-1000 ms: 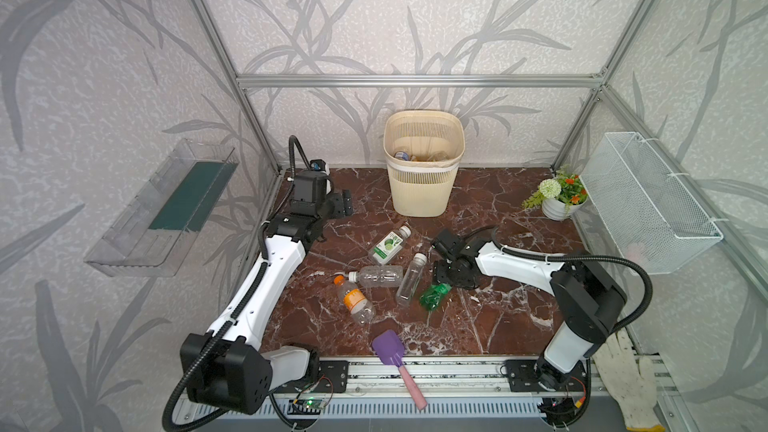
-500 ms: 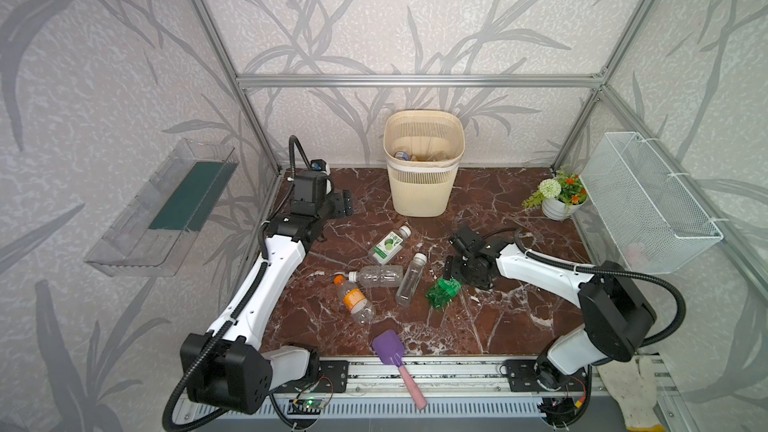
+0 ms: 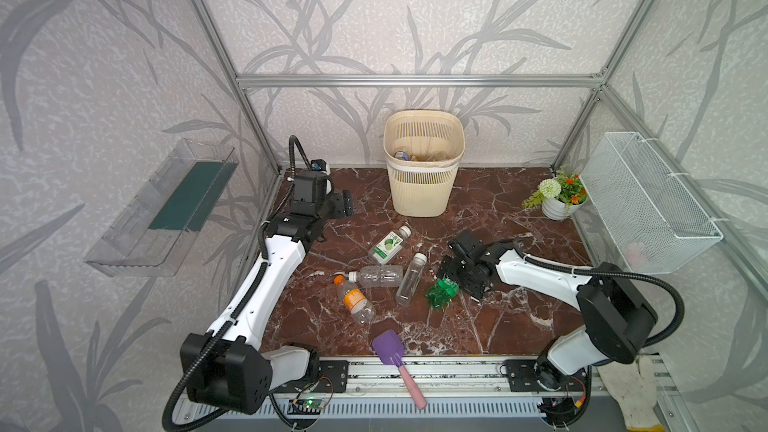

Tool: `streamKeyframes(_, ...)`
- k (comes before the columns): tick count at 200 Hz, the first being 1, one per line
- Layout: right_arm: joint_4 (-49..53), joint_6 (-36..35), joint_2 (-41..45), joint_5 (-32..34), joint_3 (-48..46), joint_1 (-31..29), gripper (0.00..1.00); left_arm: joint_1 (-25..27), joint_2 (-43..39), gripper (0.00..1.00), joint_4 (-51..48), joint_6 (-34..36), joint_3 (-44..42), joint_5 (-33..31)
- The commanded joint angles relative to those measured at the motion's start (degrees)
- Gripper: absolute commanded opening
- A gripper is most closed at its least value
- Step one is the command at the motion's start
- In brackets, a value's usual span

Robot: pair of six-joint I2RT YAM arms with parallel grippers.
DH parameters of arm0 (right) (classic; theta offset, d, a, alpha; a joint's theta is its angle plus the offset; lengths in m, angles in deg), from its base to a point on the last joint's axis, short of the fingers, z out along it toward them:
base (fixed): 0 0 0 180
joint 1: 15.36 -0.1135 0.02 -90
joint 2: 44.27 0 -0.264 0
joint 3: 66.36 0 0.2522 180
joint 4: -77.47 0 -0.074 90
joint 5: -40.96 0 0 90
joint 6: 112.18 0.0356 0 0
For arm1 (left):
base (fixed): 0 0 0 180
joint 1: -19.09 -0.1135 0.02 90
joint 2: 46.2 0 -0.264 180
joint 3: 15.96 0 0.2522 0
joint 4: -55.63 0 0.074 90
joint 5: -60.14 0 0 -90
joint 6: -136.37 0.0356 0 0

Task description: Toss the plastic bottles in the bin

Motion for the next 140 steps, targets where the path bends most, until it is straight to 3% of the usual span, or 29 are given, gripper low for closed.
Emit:
streamKeyframes(1,-2.1,1.8,-2.4,-1.0,0.9,-0.2,0.97,-0.4,-0.1,0.87,-0.1,0.4,0.1,-0.1)
streamKeyframes(52,-5.1,1.4,-5.4,-1.6,1.7,-0.2,0.9,-0.4,0.1,0.87,-0.2,0.5,0.2,0.3)
streamKeyframes(140,1.8,-5.1,-8.9,2.4,5.1,-0.2,0.7,-0.4,0.1,0.87,-0.1,0.7,0.2,0.1)
